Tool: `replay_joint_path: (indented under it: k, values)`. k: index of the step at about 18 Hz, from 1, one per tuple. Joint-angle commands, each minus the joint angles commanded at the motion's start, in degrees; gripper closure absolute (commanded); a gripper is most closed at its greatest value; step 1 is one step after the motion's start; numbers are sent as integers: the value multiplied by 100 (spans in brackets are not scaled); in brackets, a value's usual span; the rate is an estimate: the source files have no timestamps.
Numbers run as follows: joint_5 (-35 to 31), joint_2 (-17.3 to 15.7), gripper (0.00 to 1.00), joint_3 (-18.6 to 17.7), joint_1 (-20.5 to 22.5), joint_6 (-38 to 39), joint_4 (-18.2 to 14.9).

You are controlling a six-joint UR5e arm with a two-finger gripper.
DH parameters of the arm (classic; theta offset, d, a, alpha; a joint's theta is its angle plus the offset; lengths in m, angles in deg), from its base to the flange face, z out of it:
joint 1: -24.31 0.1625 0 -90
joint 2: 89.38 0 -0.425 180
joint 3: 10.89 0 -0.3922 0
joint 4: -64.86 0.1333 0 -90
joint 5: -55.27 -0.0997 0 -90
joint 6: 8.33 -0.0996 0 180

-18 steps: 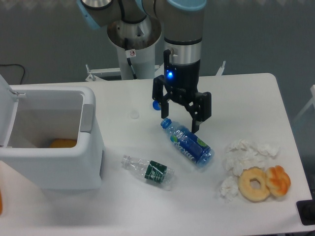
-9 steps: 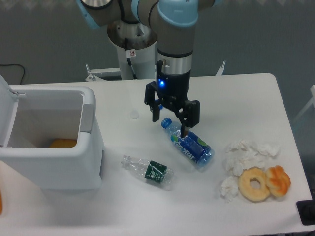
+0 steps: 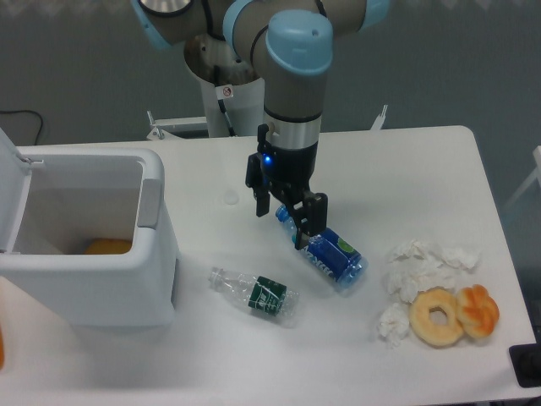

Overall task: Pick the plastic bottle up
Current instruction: 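Lower the open gripper toward the blue-labelled water bottle, then move the gripper over the clear green-labelled bottle and lower onto it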

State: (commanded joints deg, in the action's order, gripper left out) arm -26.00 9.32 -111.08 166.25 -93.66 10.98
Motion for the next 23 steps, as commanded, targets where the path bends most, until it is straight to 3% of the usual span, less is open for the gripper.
replay_joint_path:
  k: [5, 8, 15, 23]
  values:
    - [-898, 123, 0, -167, -360, -634, 0]
    - [-925, 219, 0, -150, -431, -616, 0]
    - [-899, 799, 0, 201, -668, -651, 35]
    - [-723, 1300, 0, 394, -598, -1476, 44]
